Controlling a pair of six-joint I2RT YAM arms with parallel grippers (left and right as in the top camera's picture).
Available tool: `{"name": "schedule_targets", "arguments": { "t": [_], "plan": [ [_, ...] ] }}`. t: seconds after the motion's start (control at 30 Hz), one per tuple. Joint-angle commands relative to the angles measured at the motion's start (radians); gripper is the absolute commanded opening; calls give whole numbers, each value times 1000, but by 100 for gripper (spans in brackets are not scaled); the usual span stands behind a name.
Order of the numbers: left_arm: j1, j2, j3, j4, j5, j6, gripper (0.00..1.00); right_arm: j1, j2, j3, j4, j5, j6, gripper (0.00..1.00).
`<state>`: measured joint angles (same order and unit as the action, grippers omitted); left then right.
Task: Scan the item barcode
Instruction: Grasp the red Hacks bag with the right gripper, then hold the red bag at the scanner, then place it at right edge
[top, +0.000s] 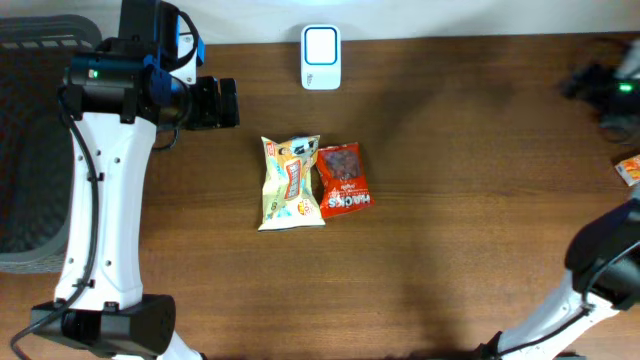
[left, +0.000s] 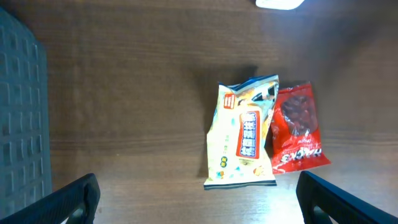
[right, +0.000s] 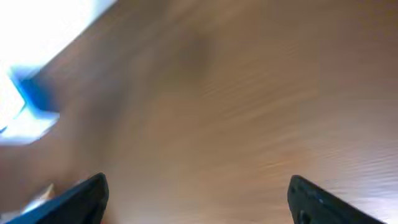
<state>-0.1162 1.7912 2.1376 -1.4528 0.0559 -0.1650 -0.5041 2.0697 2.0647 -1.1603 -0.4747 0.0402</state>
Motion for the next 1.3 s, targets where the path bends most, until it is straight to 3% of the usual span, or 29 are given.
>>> {"name": "schedule_targets", "arguments": {
  "t": [0.0,0.07,0.17,0.23,0.3,0.33,0.53,0.6,0.73,0.8,0.83,0.87,0.97,1.03,1.1,1.13,1.17,1.27],
  "plan": [
    [2,-9,4,1,8,-5,99,195,39,-48,-138,-221,-257,91],
    [2,-9,4,2,8,-5,99,347,60,-132,-137,-221,-278,91],
    [2,-9,4,2,8,-5,99,568,67,-270,-6,-165,-285,91],
    [2,-9,5,2,8,-5,99,699,67,-310,70,-122,-237,91],
    [2,-9,5,2,8,-5,99,804,67,-311,153,106,-74,93],
    [2,-9,4,2,8,-5,99,841,67,-311,175,174,4,95],
    [2,-9,4,2,8,-5,99,967,105,-317,193,367,103,95],
    [2,-9,4,2,8,-5,99,978,127,-330,197,382,119,86],
    [2,-9,5,2,8,-5,99,980,145,-407,249,382,119,53],
    [2,-9,4,2,8,-5,99,980,145,-422,261,383,119,26],
    [2,-9,4,2,8,-5,99,980,143,-412,258,383,119,8],
    [2,-9,4,2,8,-5,99,979,142,-395,252,382,119,4],
    [2,-9,4,2,8,-5,99,953,141,-282,178,364,119,4],
    [2,-9,5,2,8,-5,99,896,141,-166,93,225,119,4],
    [2,-9,4,2,8,-5,99,817,141,-91,64,-71,118,4],
    [2,-9,4,2,8,-5,99,760,141,-80,95,-261,119,4],
    [2,-9,4,2,8,-5,99,729,142,-80,126,-325,119,4],
    [2,-9,4,2,8,-5,99,692,142,-80,289,-328,127,4]
  ]
}}
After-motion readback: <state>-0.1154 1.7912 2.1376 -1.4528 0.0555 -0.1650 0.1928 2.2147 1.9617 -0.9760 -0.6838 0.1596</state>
